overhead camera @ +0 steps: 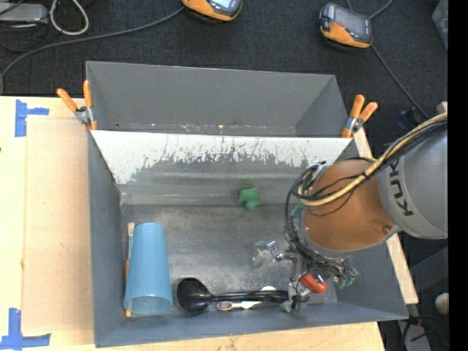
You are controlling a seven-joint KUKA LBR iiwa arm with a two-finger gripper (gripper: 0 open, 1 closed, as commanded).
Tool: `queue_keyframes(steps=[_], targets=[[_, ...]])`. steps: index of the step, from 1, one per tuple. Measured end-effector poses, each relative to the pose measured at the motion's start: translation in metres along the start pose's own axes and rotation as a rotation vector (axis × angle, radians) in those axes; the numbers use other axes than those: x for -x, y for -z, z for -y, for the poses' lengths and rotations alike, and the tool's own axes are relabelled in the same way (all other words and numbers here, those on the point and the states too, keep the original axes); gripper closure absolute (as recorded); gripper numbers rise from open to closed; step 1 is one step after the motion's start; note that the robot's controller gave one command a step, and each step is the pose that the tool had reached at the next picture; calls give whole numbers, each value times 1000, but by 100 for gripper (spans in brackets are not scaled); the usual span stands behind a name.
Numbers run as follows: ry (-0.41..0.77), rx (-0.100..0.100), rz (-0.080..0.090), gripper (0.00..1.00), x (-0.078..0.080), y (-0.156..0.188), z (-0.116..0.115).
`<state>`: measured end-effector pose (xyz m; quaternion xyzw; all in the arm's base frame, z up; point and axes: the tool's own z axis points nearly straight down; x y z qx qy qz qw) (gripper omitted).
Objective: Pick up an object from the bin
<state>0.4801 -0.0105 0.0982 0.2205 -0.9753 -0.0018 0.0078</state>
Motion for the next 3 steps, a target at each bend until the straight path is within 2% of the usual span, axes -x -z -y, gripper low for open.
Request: queue_keyframes(steps=[1,2,3], targets=[[60,-3,14,0,20,-29,-4],[201,-2,9,100,30,-28,-73],[200,-2,9,100,30,-28,-73]])
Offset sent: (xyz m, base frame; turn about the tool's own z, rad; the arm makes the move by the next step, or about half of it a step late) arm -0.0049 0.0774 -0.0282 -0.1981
